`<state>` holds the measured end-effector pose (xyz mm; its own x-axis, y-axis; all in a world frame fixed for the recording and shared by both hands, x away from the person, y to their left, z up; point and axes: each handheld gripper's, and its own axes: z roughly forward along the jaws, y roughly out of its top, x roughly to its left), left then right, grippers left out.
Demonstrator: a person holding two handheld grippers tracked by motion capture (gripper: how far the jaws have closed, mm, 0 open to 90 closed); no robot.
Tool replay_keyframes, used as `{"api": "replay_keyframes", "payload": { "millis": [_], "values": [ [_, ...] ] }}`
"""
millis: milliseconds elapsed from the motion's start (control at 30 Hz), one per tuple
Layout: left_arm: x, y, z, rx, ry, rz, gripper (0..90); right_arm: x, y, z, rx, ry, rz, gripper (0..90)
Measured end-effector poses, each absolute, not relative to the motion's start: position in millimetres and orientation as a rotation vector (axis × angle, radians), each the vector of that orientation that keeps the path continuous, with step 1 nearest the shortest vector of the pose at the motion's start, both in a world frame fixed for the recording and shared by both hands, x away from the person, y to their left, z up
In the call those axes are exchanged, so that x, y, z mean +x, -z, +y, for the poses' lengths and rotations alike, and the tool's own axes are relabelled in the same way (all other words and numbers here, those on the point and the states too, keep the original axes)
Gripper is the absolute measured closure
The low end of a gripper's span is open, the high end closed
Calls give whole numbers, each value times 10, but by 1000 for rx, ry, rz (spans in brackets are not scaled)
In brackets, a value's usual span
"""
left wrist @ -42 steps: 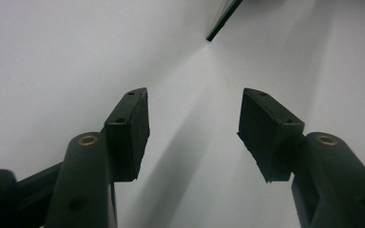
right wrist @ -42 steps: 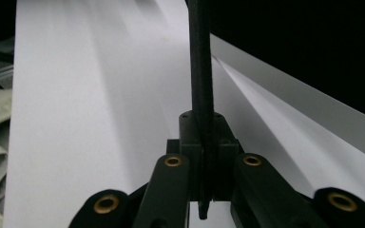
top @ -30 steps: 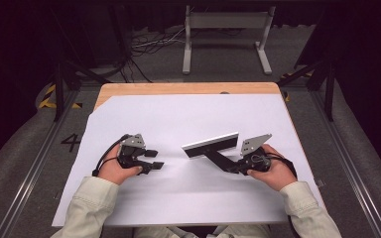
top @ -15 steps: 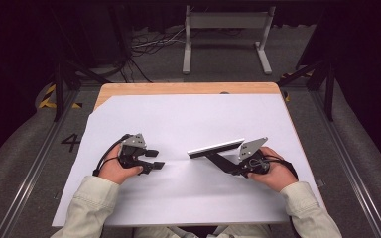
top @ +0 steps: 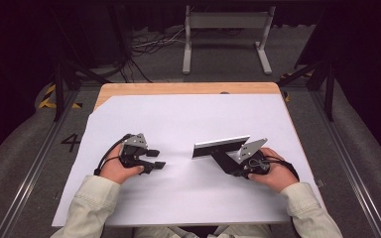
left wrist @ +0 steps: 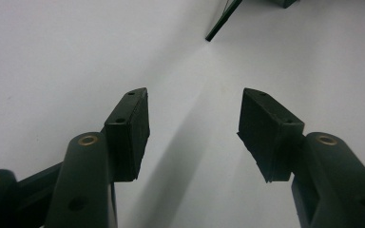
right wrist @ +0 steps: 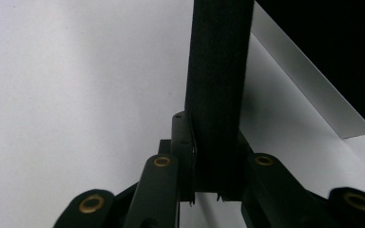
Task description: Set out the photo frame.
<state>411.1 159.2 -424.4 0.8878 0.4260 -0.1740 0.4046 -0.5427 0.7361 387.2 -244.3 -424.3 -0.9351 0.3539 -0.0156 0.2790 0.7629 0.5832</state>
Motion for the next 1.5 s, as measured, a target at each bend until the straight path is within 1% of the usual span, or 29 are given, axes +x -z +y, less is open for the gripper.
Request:
{"api": "replay_keyframes", "payload": {
  "millis": [233,300,367,400,433,533,767,1000,1267,1367,1500],
  "values": [
    [4115,4242,1580,2210,-32,589,447,3867,4241,-2445,514,-901,2831,793],
    [4116,4245,1574,2211,-30,590,447,3861,4234,-2449,529,-896,2830,770],
    [4120,4245,1566,2213,-27,587,447,3854,4220,-2464,543,-904,2823,720],
    [4120,4245,1566,2213,-27,587,446,3854,4220,-2464,543,-904,2823,720],
    [4124,4245,1559,2213,-26,585,447,3845,4204,-2473,545,-913,2814,690],
    [4128,4244,1548,2213,-25,585,446,3831,4183,-2482,557,-928,2801,646],
    [4148,4237,1504,2212,-27,572,451,3788,4118,-2540,569,-962,2767,603],
    [4179,4225,1438,2206,-28,548,474,3730,4037,-2617,579,-1005,2737,598],
    [4233,4186,1349,2180,-70,529,565,3645,3953,-2754,589,-995,2693,639],
    [4260,4184,1318,2159,-94,541,581,3617,3933,-2811,610,-1006,2671,644],
    [4287,4185,1295,2135,-111,548,601,3597,3904,-2890,626,-1029,2626,681]
  ]
}}
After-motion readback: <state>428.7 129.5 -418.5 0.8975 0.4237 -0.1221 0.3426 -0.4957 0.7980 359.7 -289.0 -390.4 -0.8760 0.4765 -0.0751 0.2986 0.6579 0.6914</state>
